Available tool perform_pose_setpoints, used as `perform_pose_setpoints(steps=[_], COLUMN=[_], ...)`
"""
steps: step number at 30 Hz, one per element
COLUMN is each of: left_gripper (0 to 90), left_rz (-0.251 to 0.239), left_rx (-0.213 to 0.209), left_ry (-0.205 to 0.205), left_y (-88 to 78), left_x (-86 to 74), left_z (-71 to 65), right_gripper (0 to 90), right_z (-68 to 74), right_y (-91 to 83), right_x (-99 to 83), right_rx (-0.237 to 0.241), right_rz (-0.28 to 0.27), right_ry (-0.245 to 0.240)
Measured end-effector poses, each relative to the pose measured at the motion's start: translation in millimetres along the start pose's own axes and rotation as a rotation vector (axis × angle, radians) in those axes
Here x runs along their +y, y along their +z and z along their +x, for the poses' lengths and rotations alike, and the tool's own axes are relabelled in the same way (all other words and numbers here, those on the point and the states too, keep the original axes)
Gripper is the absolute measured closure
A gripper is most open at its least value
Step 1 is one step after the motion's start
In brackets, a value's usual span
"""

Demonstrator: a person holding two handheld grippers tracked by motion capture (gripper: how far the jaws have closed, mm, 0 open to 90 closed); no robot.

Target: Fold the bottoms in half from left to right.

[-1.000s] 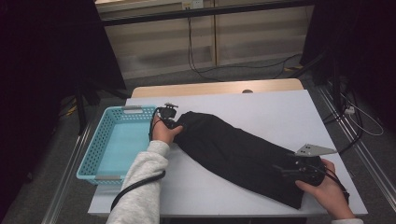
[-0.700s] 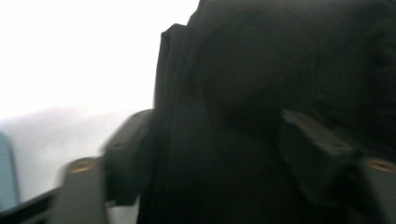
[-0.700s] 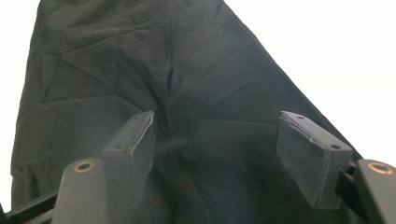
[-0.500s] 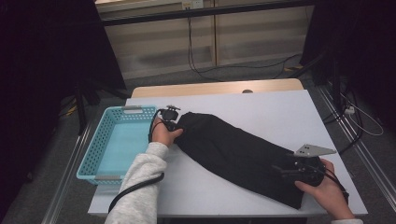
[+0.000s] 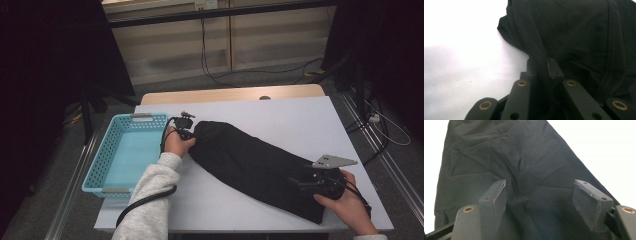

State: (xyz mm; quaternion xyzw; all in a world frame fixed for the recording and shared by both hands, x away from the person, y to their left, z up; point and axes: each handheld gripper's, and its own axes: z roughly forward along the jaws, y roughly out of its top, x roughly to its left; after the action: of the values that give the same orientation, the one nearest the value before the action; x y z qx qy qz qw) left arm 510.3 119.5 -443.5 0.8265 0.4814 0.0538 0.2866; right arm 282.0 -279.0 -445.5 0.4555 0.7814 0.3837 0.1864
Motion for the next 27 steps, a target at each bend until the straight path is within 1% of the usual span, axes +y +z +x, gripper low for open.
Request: perform_pose_setpoints(steps=[2, 3, 4, 5, 6, 9, 10, 12, 13, 16, 18, 20, 22, 23, 24, 25, 27], left_gripper=[83.5, 83.7, 84.0, 84.3, 84.4, 84.4, 84.4, 84.5, 84.5, 84.6, 84.6, 84.6, 84.6, 84.6, 84.6, 84.6, 84.6], left_rz=[0.003, -0.005, -0.007, -0.013, -0.025, -0.043, -0.042, -0.049, -0.05, -0.055, -0.058, -0.055, -0.056, -0.059, -0.058, -0.056, -0.059], left_rx=[-0.011, -0.013, -0.017, -0.028, -0.044, -0.042, -0.048, -0.056, -0.056, -0.067, -0.066, -0.075, -0.081, -0.085, -0.088, -0.085, -0.089], left_ry=[-0.005, -0.016, -0.015, -0.017, -0.028, -0.022, -0.017, -0.011, -0.011, -0.02, -0.027, -0.032, -0.034, -0.039, -0.037, -0.034, -0.037], left_y=[-1.4, -2.4, -4.8, -7.5, -10.8, -22.0, -25.2, -29.4, -30.6, -32.9, -34.7, -36.5, -37.0, -37.0, -36.5, -35.9, -34.3], left_x=[1.2, 1.9, 3.1, 4.5, 6.3, 12.5, 14.6, 17.9, 19.2, 21.9, 23.2, 23.5, 23.0, 22.6, 22.2, 21.8, 21.1], left_z=[1.9, 2.0, 2.9, 4.4, 5.8, 9.7, 10.4, 11.2, 11.2, 13.6, 16.2, 18.6, 18.8, 18.5, 18.3, 18.0, 17.3], right_gripper=[28.2, 28.2, 28.2, 28.2, 28.2, 28.1, 28.1, 28.2, 28.1, 28.2, 28.4, 28.8, 29.2, 29.5, 30.7, 29.9, 28.4], right_z=[2.0, 2.9, 3.7, 4.4, 5.0, 7.4, 8.4, 9.4, 9.6, 10.4, 11.2, 8.9, 4.8, 2.7, 1.3, 0.3, 2.0], right_y=[2.2, 3.4, 4.5, 5.3, 5.8, 8.6, 10.0, 13.5, 15.0, 15.8, 14.5, 12.0, 7.5, 5.4, 3.7, 3.1, 3.1], right_x=[-0.6, -1.0, -1.4, -1.6, -1.9, -3.7, -4.7, -7.5, -9.2, -11.9, -12.6, -14.3, -15.1, -15.3, -15.1, -14.7, -12.2], right_rx=[0.006, 0.01, 0.011, 0.014, 0.017, 0.028, 0.033, 0.041, 0.04, 0.036, 0.021, 0.021, 0.004, -0.003, -0.006, -0.001, 0.016], right_rz=[0.007, 0.012, 0.016, 0.02, 0.021, 0.032, 0.041, 0.057, 0.066, 0.062, 0.076, 0.083, 0.1, 0.107, 0.11, 0.1, 0.053], right_ry=[-0.005, -0.008, -0.009, -0.011, -0.012, -0.016, -0.023, -0.038, -0.037, -0.064, -0.095, -0.092, -0.098, -0.094, -0.077, -0.065, -0.028])
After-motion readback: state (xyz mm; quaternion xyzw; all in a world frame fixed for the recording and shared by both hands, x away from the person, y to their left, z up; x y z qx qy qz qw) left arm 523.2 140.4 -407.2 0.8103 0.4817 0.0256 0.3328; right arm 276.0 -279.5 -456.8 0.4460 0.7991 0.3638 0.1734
